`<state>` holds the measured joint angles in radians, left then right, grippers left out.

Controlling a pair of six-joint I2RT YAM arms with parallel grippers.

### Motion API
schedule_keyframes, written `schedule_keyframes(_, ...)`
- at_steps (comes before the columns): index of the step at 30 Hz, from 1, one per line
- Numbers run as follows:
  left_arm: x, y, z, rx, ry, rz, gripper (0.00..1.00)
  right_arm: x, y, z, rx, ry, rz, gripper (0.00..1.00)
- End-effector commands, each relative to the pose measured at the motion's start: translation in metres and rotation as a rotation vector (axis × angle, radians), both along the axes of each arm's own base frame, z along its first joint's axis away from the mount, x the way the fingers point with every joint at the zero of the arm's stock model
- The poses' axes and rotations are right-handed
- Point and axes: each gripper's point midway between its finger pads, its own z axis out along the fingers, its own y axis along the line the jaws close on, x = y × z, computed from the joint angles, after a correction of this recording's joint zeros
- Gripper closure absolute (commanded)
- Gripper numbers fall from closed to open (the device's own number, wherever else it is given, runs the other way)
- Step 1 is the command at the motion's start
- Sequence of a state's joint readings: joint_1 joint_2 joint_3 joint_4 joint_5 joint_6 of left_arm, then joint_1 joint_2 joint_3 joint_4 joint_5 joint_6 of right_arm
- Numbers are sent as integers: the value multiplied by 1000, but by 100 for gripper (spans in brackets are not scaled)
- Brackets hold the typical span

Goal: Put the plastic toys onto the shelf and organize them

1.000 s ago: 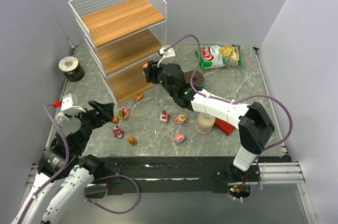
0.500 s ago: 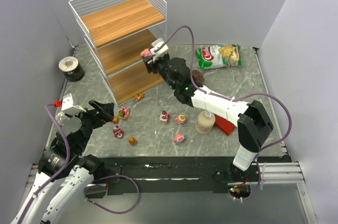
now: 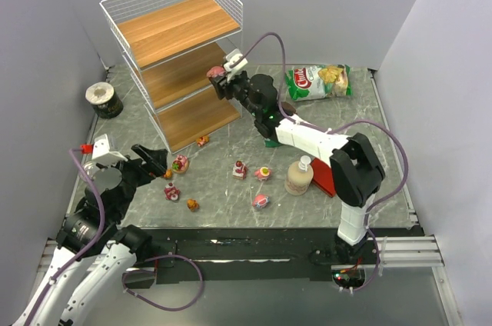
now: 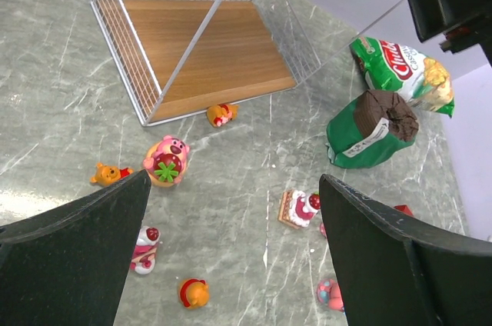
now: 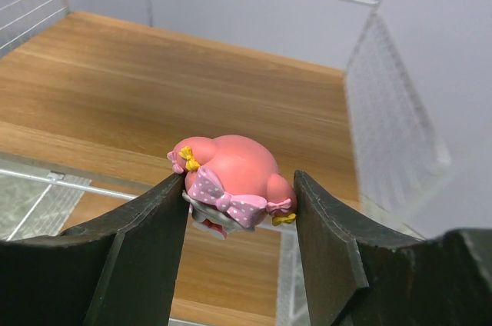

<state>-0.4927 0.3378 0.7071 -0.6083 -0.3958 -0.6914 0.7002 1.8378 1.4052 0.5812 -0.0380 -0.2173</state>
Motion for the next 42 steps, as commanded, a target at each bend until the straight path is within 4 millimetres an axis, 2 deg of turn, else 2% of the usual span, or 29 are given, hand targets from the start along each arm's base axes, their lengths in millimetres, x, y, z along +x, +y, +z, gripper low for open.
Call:
schedule_keyframes(1, 5, 1, 0, 19, -1, 10, 3, 4, 8, 54, 121, -102, 30, 100)
schedule_keyframes(13, 6, -1, -2, 28, 8, 6, 3, 30, 18, 37, 99, -67, -8, 100)
schedule_keyframes(23, 6, 0, -2, 29, 6, 6, 3, 42, 8, 26, 61, 24, -41, 100)
schedule_keyframes(29, 6, -1, -1, 28, 5, 6, 3, 47, 8, 21, 35, 47, -41, 93)
schedule_keyframes(42, 7, 0, -3, 33, 13, 9, 3, 51, 11, 18, -3, 55, -35, 68)
